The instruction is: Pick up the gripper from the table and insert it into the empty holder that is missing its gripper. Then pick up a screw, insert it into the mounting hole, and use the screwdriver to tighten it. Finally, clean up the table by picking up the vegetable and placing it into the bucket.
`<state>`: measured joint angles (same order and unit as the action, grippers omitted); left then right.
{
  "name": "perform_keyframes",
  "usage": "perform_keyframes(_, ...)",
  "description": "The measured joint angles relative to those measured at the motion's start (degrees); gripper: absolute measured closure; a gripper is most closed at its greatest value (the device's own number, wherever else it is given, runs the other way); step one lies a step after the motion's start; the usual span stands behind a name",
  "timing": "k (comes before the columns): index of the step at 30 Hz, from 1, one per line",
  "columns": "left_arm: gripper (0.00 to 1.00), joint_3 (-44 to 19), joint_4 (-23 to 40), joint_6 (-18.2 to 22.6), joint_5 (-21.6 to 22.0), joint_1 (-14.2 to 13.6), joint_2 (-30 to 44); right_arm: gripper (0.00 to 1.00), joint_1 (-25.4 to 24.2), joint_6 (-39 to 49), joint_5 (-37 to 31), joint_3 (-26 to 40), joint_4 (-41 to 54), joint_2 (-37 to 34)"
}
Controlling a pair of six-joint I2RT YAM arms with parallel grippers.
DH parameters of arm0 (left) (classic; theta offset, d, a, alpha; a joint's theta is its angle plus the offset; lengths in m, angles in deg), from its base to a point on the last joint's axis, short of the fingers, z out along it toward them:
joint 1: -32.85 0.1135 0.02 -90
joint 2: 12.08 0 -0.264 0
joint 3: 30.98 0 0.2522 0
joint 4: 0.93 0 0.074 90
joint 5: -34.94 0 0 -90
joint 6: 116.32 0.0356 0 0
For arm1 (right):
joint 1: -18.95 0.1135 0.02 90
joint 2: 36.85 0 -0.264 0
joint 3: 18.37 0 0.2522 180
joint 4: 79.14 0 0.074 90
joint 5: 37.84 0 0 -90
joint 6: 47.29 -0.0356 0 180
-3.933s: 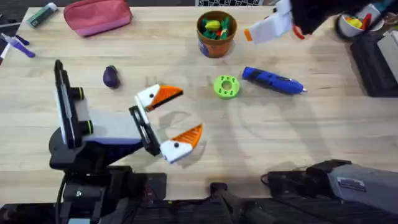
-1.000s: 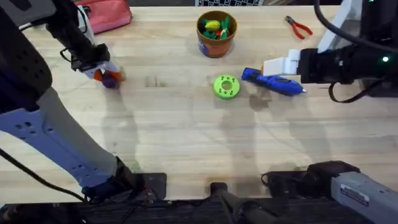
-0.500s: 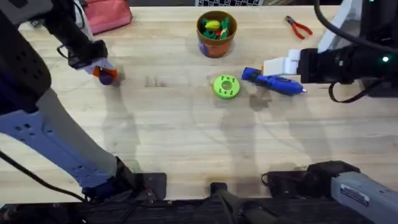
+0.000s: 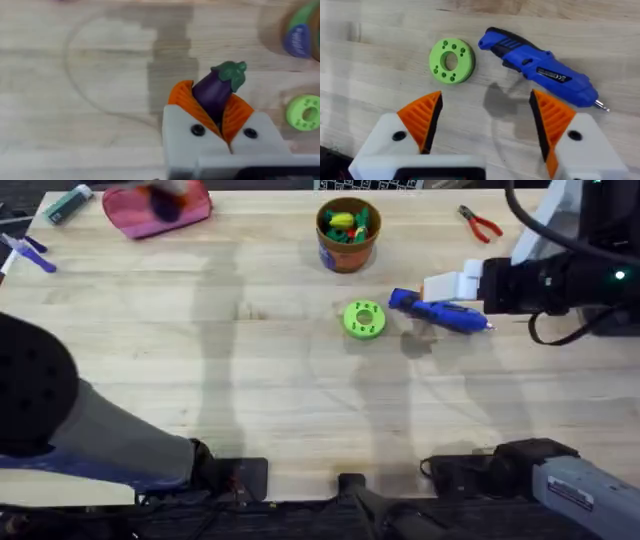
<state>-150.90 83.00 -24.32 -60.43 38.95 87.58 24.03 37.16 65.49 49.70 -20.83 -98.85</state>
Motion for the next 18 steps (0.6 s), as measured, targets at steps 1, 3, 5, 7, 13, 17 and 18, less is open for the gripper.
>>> perform_keyframes(1,0.964,-0.3,-0.6,0.2,0.0,-2.0,0.0,0.008,0.0,0.0,0.0,0.0,0.0,0.0)
perform_keyframes(3,0.964,-0.5,-2.4,0.6,-0.6,-6.4,0.3,0.008,0.0,0.0,0.0,0.0,0.2,0.0)
perform_keyframes(5,0.964,-0.5,-5.0,0.7,-1.3,-10.8,0.9,0.008,0.0,0.0,0.0,0.0,0.3,0.0)
perform_keyframes(7,0.964,-0.5,-7.4,0.8,-2.0,-14.5,1.6,0.008,0.0,0.0,0.0,0.0,0.3,0.0)
perform_keyframes(13,0.964,-1.3,-13.5,0.8,-3.0,-21.4,5.2,0.008,0.0,0.0,0.0,0.0,0.3,0.0)
perform_keyframes(17,0.964,-5.2,-14.2,0.8,-4.4,-23.6,10.2,0.008,0.0,0.0,0.0,0.0,0.3,0.0)
perform_keyframes(18,0.964,-6.2,-14.3,0.8,-4.7,-24.0,11.5,0.008,0.0,0.0,0.0,0.0,0.3,0.0)
